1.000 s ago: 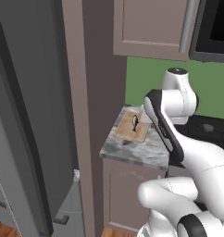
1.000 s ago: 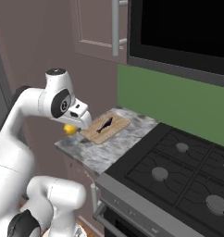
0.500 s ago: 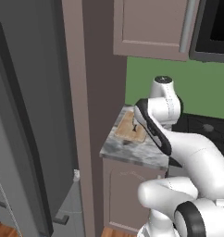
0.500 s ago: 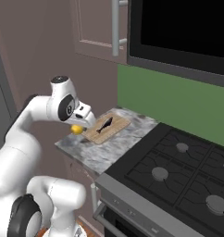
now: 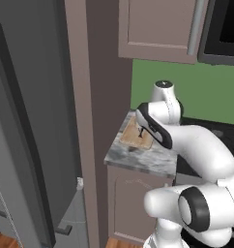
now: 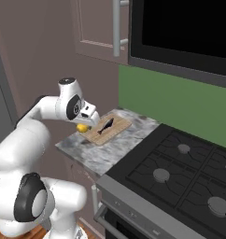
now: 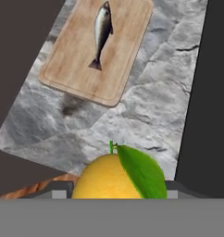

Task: Retrieve a lemon from the fridge and place it on the cutting board with the fish.

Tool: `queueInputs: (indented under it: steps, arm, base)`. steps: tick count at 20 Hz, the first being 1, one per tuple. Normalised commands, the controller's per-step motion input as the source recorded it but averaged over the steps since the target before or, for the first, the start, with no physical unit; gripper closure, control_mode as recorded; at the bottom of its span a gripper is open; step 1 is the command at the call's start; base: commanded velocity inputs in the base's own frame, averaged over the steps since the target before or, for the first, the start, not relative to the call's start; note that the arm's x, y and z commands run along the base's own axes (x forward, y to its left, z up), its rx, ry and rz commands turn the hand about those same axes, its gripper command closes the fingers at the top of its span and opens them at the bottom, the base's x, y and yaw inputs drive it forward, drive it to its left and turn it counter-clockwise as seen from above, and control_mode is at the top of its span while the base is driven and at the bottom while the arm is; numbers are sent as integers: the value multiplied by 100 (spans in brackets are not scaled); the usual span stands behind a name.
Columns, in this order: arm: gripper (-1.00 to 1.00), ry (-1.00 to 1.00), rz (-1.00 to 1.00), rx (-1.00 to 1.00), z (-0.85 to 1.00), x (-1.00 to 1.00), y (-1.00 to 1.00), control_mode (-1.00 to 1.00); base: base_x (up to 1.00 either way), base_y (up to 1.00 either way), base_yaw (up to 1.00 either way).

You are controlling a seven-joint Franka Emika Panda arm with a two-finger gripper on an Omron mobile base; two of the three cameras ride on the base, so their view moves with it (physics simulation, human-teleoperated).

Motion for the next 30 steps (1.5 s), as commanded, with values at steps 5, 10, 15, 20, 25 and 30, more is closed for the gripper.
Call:
queueInputs:
  steps: [5,10,15,20,25,30]
  arm:
    - [100,0,0,-1,-14,46,-11,-100]
    - [100,0,0,-2,-10,43,-23,-100]
    - [100,0,0,-3,-28,42,-10,-100]
    - [100,0,0,-3,-38,50,0,-100]
    - [100,2,1,-1,-20,72,-13,-100]
    - [100,7,10,0,-10,47,-23,-100]
  base:
    - [0,0,0]
    - [0,0,0]
    - [0,0,0]
    - [0,0,0]
    - [0,0,0]
    - [0,0,0]
